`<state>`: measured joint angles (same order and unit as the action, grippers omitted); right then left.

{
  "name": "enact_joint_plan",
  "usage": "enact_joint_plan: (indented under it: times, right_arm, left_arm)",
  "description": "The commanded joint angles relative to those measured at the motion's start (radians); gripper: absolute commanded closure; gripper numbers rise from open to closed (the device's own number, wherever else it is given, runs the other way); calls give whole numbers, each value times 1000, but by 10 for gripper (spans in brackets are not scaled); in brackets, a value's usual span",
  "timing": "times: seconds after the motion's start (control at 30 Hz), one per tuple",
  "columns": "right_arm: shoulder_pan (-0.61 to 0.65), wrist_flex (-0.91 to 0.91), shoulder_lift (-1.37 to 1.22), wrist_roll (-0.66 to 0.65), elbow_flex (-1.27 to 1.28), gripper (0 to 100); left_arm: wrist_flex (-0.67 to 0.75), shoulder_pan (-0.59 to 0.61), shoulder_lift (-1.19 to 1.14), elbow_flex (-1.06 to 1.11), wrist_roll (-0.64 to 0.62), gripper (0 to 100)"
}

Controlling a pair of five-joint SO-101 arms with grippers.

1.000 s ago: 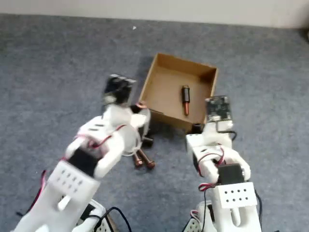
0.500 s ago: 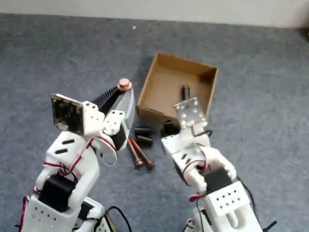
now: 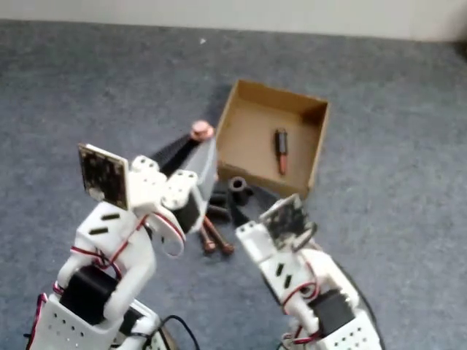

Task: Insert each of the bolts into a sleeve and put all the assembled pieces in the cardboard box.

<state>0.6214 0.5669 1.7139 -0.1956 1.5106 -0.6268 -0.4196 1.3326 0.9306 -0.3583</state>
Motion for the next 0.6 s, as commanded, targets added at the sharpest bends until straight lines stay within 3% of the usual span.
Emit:
enact_joint_plan:
  times: [0.0,0.23,0.57]
  right_arm:
    - [31,-62,76,-34,31,993]
    - [33,-62,120,-31,54,993]
    - [28,-58,122,-37,56,993]
  left_arm:
    - [34,-70,-2,-7,-12,995]
    - [44,-165,-4,35,15,995]
    - [106,-163,4,125,74,995]
